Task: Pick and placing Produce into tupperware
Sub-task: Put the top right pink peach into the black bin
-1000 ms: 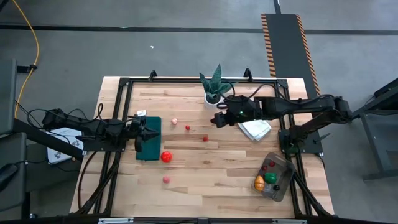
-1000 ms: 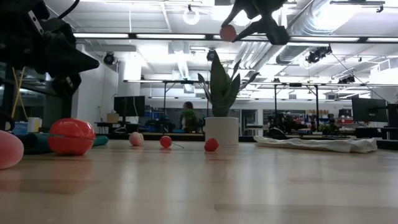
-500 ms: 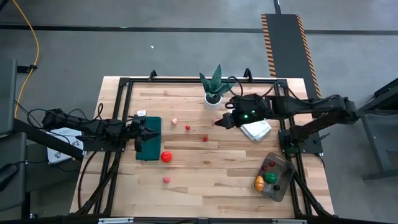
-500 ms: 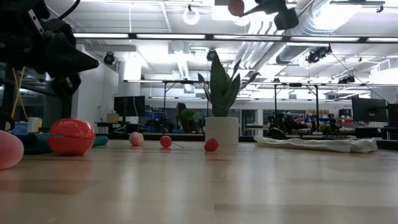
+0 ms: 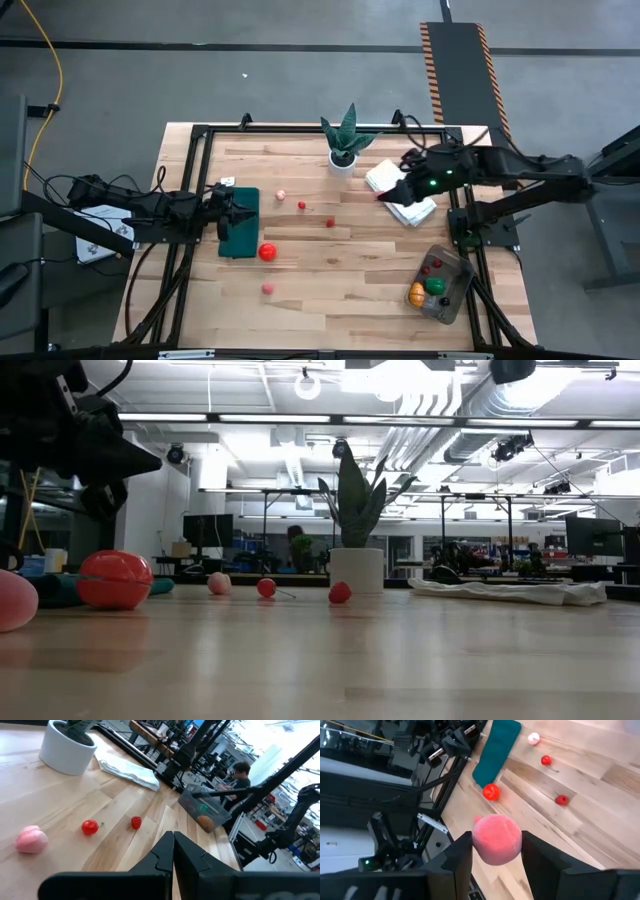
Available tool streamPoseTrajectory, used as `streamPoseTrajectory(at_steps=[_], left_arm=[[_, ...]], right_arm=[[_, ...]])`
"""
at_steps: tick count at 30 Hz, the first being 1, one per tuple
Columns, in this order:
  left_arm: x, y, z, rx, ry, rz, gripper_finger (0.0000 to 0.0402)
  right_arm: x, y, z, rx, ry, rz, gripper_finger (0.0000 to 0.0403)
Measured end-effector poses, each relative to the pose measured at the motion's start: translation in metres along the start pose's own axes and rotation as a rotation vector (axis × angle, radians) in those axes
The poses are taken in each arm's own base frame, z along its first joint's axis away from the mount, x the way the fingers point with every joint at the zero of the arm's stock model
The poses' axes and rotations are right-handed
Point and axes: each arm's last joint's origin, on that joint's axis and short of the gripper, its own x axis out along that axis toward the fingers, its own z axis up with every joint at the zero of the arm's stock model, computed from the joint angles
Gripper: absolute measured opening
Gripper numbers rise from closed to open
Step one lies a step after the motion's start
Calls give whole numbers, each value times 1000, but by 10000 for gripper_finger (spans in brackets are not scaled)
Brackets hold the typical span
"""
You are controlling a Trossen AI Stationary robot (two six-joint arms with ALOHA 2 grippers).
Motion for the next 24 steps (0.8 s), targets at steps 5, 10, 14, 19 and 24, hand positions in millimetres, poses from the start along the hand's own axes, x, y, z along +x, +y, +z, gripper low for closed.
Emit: streamPoseTrajectory(at_steps=[5, 10, 14, 19, 24], left_arm=[[0, 0, 0, -53, -2, 0, 1], [0, 0, 0, -75, -2, 1, 1], [0, 0, 0, -78, -2, 1, 1], [0, 0, 0, -81, -3, 1, 1], [0, 0, 0, -109, -4, 3, 1]], right_arm=[[-27, -5, -9, -19, 16, 16, 138], [-50, -11, -18, -33, 38, 24, 138], [-63, -17, -25, -38, 60, 20, 138], [-75, -25, -33, -37, 123, -2, 138], [-83, -34, -41, -17, 213, -39, 138]])
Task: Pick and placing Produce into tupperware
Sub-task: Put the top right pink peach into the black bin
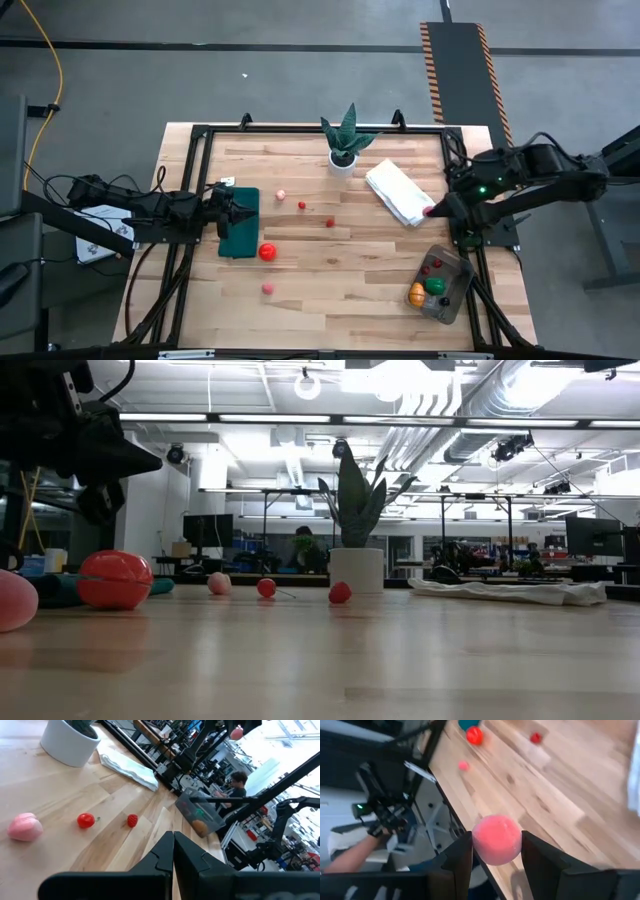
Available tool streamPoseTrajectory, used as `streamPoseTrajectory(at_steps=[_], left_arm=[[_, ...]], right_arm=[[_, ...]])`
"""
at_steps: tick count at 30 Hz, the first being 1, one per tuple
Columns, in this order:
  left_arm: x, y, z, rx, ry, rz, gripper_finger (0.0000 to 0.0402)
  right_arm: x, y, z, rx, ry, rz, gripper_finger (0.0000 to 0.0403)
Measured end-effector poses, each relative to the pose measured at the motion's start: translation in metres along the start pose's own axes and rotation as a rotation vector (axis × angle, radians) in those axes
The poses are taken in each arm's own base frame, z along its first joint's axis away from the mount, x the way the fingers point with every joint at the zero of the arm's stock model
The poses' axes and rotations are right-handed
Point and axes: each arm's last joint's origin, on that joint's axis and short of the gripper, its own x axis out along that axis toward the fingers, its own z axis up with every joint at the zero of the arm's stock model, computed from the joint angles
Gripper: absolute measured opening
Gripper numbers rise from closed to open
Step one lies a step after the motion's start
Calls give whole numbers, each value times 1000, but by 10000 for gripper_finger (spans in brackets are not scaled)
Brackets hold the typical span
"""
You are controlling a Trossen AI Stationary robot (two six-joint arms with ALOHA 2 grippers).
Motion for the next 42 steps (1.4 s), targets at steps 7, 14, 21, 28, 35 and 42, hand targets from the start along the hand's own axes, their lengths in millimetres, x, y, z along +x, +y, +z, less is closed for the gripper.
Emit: streamPoseTrajectory(at_steps=[7, 14, 21, 28, 35, 42], left_arm=[[0, 0, 0, -21, -5, 5, 1], [0, 0, 0, -21, -6, 6, 1], [0, 0, 0, -20, -7, 7, 1], [0, 0, 0, -19, -7, 7, 1], [0, 0, 0, -18, -6, 6, 1], [0, 0, 0, -18, -4, 5, 1]], right_arm=[[-2, -11, -11, 25, 118, -96, 138], [-4, -19, -19, 90, 197, -190, 138], [-1, -20, -21, 133, 205, -249, 138], [14, -17, -23, 143, 261, -391, 138], [34, -9, -25, 132, 279, -476, 138], [54, 1, -35, 125, 304, -544, 138]])
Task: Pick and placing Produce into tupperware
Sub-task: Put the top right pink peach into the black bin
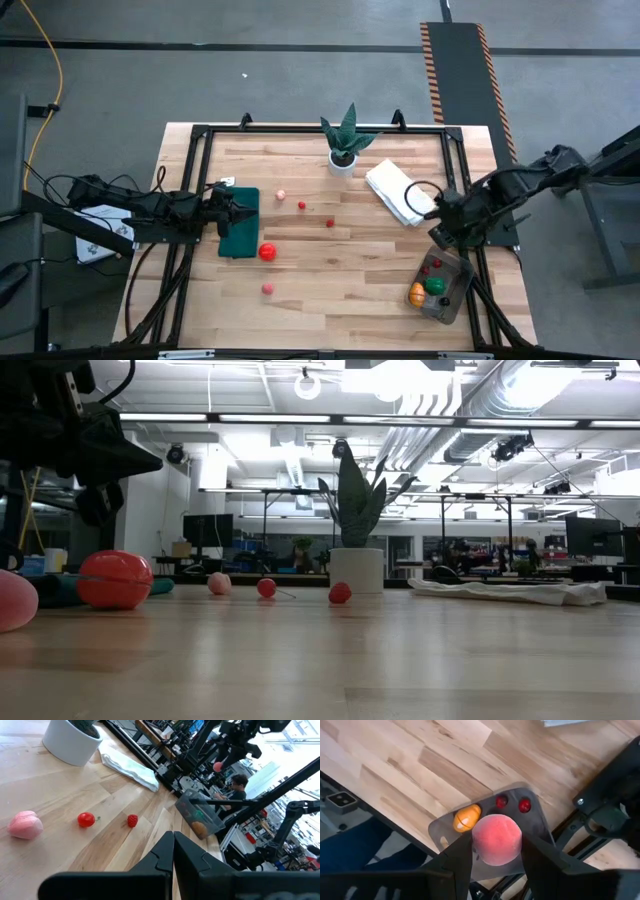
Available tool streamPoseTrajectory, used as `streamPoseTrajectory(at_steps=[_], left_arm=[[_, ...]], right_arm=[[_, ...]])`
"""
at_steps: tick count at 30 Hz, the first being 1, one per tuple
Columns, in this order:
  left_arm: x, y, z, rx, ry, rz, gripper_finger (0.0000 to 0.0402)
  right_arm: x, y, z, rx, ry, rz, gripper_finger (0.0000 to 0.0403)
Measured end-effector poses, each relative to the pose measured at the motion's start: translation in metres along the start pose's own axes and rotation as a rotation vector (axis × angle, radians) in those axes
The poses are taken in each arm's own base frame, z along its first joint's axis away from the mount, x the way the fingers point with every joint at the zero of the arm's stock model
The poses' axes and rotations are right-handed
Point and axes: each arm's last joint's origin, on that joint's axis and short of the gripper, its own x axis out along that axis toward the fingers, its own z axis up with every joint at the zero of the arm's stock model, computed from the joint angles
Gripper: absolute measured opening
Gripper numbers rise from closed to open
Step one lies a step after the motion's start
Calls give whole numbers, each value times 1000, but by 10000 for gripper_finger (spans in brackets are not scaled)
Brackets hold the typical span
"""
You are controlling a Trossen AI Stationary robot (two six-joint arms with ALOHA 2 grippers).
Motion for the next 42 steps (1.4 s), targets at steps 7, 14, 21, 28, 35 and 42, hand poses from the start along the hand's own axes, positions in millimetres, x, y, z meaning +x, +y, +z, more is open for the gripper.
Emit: streamPoseTrajectory(at_steps=[7, 14, 21, 28, 35, 42], left_arm=[[0, 0, 0, 0, 8, -8, 1], [0, -1, -1, 1, 34, -30, 1], [0, -1, -2, 10, 49, -40, 1], [0, -1, -3, 11, 71, -56, 1], [0, -1, -3, 11, 76, -60, 1], [0, -1, -3, 11, 79, -62, 1]], right_arm=[[18, 23, -12, 1, -7, -40, 138], [37, 39, -30, 15, 11, -109, 138], [53, 51, -47, 56, -10, -136, 138], [64, 57, -65, 91, -4, -147, 138], [74, 59, -81, 128, -13, -180, 138], [85, 64, -94, 163, -44, -167, 138]])
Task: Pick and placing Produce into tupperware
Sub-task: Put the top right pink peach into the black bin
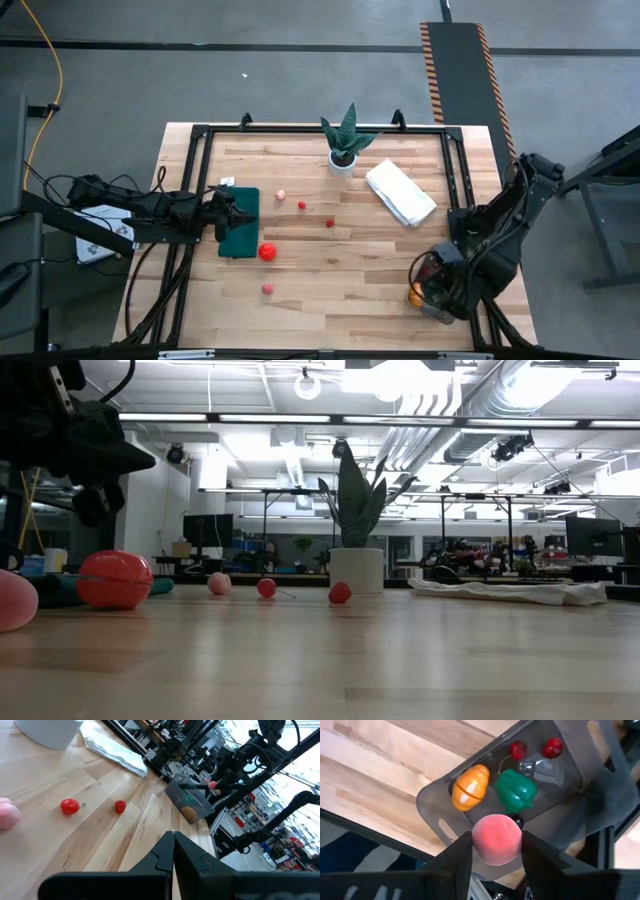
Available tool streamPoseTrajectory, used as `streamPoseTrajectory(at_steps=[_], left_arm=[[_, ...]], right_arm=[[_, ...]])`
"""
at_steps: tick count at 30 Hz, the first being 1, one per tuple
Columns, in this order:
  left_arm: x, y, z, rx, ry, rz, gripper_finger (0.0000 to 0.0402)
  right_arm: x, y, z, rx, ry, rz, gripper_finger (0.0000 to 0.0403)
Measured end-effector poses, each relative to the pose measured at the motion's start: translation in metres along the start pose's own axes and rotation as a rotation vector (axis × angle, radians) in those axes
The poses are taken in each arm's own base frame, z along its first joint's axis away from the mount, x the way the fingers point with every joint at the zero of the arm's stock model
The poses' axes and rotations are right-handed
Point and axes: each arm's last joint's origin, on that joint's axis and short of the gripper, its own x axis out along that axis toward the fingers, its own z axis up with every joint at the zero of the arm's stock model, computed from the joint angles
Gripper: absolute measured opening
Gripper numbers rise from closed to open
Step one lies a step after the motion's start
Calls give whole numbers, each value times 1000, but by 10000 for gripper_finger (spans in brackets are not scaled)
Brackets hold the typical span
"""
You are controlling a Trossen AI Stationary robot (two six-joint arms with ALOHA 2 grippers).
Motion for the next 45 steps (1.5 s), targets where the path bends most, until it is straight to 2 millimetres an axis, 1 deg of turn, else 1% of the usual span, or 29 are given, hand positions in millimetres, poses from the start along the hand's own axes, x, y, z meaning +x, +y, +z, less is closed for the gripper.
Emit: streamPoseTrajectory(at_steps=[10, 17, 35, 38, 45], left_arm=[[0, 0, 0, 0, 12, -12, 1], [0, -1, -2, 1, 47, -34, 1], [0, -1, -2, 1, 57, -42, 1], [0, -1, -2, 2, 57, -42, 1], [0, -1, -2, 2, 57, -42, 1]], right_arm=[[17, 13, -9, 12, -5, -12, 138], [26, 18, -12, 18, -11, -25, 138], [28, 16, -11, 68, -29, -59, 138], [28, 16, -11, 68, -27, -55, 147], [28, 16, -12, 61, -26, -54, 190]])
